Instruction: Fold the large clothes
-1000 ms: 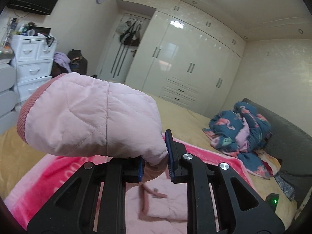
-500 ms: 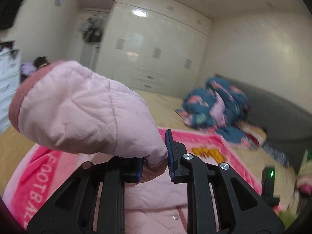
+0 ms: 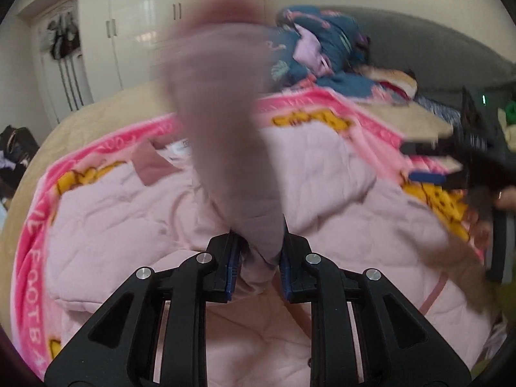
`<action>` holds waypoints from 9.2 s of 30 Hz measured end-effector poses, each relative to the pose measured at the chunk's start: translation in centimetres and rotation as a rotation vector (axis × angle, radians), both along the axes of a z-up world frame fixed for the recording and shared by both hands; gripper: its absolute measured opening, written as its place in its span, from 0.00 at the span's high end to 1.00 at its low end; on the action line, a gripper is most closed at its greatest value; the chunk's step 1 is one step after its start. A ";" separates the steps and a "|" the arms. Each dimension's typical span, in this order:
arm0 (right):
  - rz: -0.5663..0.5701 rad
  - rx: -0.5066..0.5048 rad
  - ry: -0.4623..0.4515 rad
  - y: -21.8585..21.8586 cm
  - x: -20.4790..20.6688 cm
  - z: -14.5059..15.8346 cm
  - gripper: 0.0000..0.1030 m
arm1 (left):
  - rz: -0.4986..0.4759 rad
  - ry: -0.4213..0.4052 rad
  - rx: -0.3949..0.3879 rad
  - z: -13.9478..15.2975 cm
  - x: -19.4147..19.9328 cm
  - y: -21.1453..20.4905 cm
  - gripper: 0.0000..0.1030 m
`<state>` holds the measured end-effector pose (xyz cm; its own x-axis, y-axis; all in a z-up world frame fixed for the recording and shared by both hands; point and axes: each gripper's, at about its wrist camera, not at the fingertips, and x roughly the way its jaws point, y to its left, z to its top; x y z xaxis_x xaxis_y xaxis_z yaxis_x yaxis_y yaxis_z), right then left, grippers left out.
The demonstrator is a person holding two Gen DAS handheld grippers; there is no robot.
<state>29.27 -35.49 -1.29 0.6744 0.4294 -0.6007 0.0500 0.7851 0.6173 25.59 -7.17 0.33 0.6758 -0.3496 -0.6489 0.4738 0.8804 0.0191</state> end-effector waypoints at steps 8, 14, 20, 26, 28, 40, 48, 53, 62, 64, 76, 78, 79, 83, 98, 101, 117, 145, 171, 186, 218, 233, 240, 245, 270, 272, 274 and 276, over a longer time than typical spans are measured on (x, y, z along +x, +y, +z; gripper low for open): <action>-0.031 0.029 0.013 -1.0 -0.3 -0.3 0.04 | -0.042 0.072 0.117 -3.1 -0.3 -2.3 0.73; -0.021 0.038 0.013 -0.7 -0.2 0.2 0.04 | -0.099 0.116 0.137 -2.6 -1.3 -3.0 0.11; 0.014 0.061 0.030 0.3 -0.1 0.2 0.04 | -0.159 0.071 0.149 0.6 -2.3 -2.6 0.09; 0.097 0.059 0.074 3.1 0.4 -0.6 0.04 | -0.025 0.027 0.078 3.7 -0.6 1.9 0.09; 0.119 0.067 0.089 4.1 0.5 -1.2 0.04 | 0.051 0.048 0.050 3.9 0.6 4.0 0.09; 0.167 0.038 0.175 9.6 1.9 -4.8 0.04 | 0.438 0.114 -0.246 4.8 3.8 18.6 0.09; 0.150 -0.015 0.129 10.1 1.7 -4.9 0.21 | 0.530 0.113 -0.363 4.7 4.3 23.1 0.09; 0.203 -0.069 0.062 10.9 1.7 -3.2 0.78 | 0.571 0.125 -0.385 4.1 4.8 24.2 0.09; 0.286 -0.288 -0.269 13.0 4.0 7.8 0.84 | 0.557 0.145 -0.449 3.4 5.9 24.3 0.09; 0.288 -0.314 -0.285 12.9 5.3 8.6 0.84 | 0.548 0.148 -0.435 3.2 6.2 23.7 0.09; 0.245 -0.346 -0.160 12.1 9.7 3.8 0.84 | 0.485 0.185 -0.343 0.5 8.3 19.3 0.09; 0.235 -0.337 -0.138 11.8 9.9 3.0 0.83 | 0.479 0.187 -0.314 0.0 8.6 18.7 0.09; 0.229 -0.336 -0.131 11.8 9.8 2.8 0.81 | 0.479 0.190 -0.308 -0.2 8.6 18.7 0.09; 0.207 -0.333 -0.111 11.6 9.8 2.2 0.71 | 0.473 0.196 -0.298 -0.6 8.9 18.3 0.09; 0.119 -0.391 -0.193 11.1 8.0 4.1 0.42 | 0.381 0.218 -0.165 -2.0 9.4 15.0 0.09; 0.151 -0.406 -0.204 12.2 7.9 4.2 0.39 | 0.382 0.253 -0.139 -3.2 9.7 14.9 0.09; 0.356 -0.479 -0.113 20.5 10.9 2.2 0.18 | 0.388 0.321 -0.205 -6.3 10.0 16.5 0.09; 0.324 -0.484 0.009 21.2 12.3 -3.3 0.13 | 0.416 0.324 -0.247 -4.9 9.6 17.0 0.09; 0.263 -0.313 -0.073 18.0 6.8 2.7 0.10 | 0.365 0.238 -0.254 1.5 6.5 15.1 0.09; 0.262 -0.291 -0.154 17.3 3.4 6.4 0.10 | 0.338 0.139 -0.270 6.2 3.5 14.5 0.09; 0.251 -0.286 -0.269 15.2 -4.8 12.2 0.10 | 0.346 -0.017 -0.268 12.7 -4.5 15.3 0.09; 0.239 -0.286 -0.301 13.1 -9.0 12.8 0.04 | 0.347 -0.046 -0.246 12.0 -8.8 14.6 0.09; 0.247 -0.291 -0.292 12.1 -10.4 12.4 0.04 | 0.345 -0.028 -0.230 10.4 -10.1 14.1 0.09; 0.254 -0.297 -0.274 11.9 -11.2 12.0 0.04 | 0.342 -0.018 -0.235 9.6 -11.5 13.9 0.09; 0.304 -0.288 -0.198 11.4 -14.5 9.0 0.04 | 0.428 0.086 -0.205 4.2 -17.2 15.2 0.09; 0.308 -0.286 -0.197 11.4 -14.6 8.9 0.04 | 0.435 0.097 -0.199 3.9 -17.4 15.4 0.09; 0.311 -0.282 -0.195 11.3 -14.7 8.8 0.04 | 0.446 0.110 -0.185 3.4 -17.7 15.6 0.09; 0.311 -0.281 -0.194 11.2 -14.8 8.7 0.04 | 0.456 0.122 -0.175 3.0 -18.0 15.7 0.09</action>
<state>14.49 -24.26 7.45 0.6506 0.4677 -0.5983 -0.3101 0.8828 0.3529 7.57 8.57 3.34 0.7083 -0.1466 -0.6905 0.0293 0.9835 -0.1788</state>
